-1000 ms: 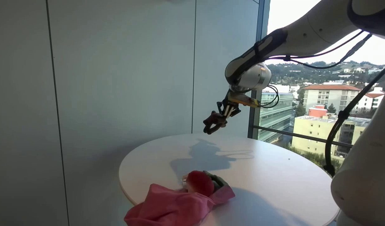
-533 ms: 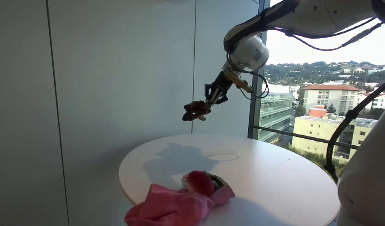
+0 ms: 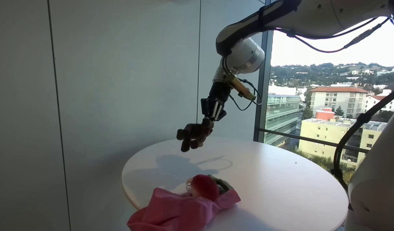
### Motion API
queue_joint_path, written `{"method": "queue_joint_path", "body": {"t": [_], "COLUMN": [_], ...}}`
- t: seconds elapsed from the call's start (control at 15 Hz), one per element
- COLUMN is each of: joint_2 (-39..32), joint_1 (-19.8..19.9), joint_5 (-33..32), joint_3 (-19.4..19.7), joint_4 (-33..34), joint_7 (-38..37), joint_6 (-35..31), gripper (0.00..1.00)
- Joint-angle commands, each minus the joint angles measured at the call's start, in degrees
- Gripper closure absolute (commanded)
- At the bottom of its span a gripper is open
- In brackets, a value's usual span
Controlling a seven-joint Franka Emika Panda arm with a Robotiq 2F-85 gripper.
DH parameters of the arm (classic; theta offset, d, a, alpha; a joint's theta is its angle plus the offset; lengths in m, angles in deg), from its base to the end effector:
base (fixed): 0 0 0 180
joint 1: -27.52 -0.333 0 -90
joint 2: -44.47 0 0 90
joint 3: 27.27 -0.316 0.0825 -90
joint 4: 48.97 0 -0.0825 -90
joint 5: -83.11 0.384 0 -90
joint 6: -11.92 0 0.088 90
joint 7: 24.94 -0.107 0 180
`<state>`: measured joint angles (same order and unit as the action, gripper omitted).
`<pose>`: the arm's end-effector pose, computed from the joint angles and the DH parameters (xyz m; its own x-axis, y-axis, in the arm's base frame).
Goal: Move all the objects on the table to the far left of the table
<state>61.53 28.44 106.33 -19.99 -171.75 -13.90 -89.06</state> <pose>0.4588 -0.0357 0.5278 0.9992 -0.0342 -0.0214 -0.0401 -0.9042 -0.4251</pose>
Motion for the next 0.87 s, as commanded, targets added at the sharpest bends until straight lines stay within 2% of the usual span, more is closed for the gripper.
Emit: {"method": "queue_joint_path", "body": {"t": [0.0, 0.27, 0.33, 0.4, 0.47, 0.6, 0.67, 0.8], "joint_2": [1.88, 1.43, 1.55, 2.22, 0.14, 0.29, 0.36, 0.45], "joint_1": [-1.19, -1.42, -1.26, -0.85, -1.25, -1.30, -1.30, -1.29], "joint_5": [-2.04, -4.12, -5.17, -6.39, -4.72, -5.67, -5.82, -5.91], "joint_3": [-1.31, -2.69, -3.11, -3.77, -2.79, -3.01, -3.02, -3.02], "joint_4": [-1.43, -1.73, -1.70, -2.52, -1.46, -1.51, -1.53, -1.55], "joint_7": [5.55, 5.93, 5.03, 3.45, 5.04, 4.60, 4.53, 4.47], "joint_6": [6.04, 8.89, 8.17, 3.95, 6.95, 5.32, 5.14, 5.09], "gripper": [0.64, 0.36, 0.29, 0.21, 0.39, 0.24, 0.20, 0.21]}}
